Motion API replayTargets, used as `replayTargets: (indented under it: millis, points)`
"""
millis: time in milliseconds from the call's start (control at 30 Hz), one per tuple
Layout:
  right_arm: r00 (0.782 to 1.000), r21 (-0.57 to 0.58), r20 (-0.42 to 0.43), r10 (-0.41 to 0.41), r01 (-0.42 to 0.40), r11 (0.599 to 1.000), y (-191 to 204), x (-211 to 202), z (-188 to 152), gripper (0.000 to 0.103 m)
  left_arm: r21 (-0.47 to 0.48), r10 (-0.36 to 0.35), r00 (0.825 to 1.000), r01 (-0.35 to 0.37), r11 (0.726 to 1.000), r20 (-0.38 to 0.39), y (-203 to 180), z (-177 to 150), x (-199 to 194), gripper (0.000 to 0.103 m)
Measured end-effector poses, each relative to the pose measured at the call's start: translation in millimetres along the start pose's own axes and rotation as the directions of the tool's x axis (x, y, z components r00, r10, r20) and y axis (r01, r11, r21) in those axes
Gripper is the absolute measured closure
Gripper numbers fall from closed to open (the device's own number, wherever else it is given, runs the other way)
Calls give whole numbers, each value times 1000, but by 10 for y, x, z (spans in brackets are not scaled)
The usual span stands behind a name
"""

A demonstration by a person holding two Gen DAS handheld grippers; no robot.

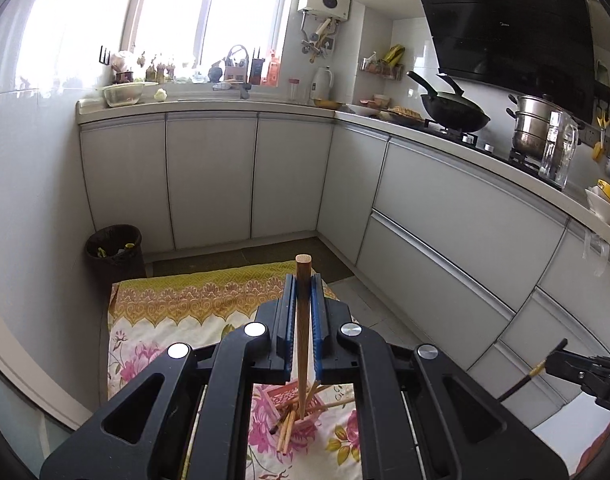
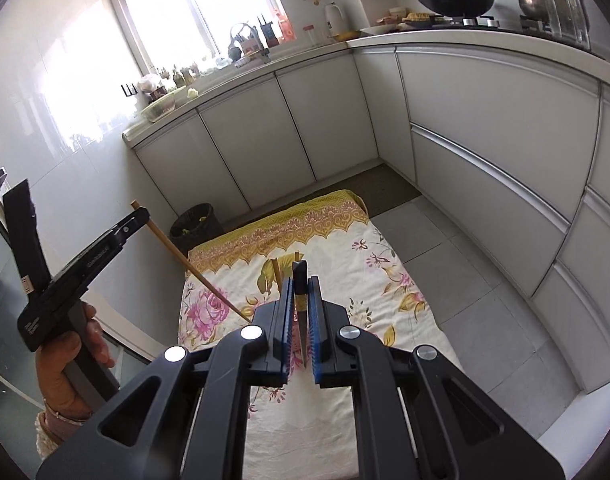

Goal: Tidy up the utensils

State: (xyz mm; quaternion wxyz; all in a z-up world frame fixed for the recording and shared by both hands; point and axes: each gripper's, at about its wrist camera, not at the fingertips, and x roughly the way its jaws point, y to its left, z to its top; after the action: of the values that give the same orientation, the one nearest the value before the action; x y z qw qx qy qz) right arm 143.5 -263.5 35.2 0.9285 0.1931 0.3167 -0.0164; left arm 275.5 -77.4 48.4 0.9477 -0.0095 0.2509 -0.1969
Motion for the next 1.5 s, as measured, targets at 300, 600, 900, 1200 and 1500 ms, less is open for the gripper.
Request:
replayTargets:
  millis: [300, 600, 900, 1200, 1500]
  points:
    - [998, 14, -30, 49, -49, 999, 102, 395, 40, 95, -25, 5, 990, -8, 1000, -142, 199, -388, 775, 62]
    - [994, 0, 6, 109, -109, 994, 437, 797, 202, 95, -90, 63, 995, -56, 994, 76, 605, -250, -266, 34]
    - [998, -38, -9, 69, -69, 997, 657, 1544, 98, 95, -222, 124, 988, -100, 970, 95, 1069, -459, -569, 33]
    - [996, -75, -33, 86, -89, 993, 613, 1945, -117, 77, -277, 172, 982, -145, 950, 77, 1168, -629, -760, 18]
    - [899, -22, 430, 79, -77, 997, 539, -108, 142, 6, -229, 229, 954, -183, 956, 194, 554, -466, -1453, 7]
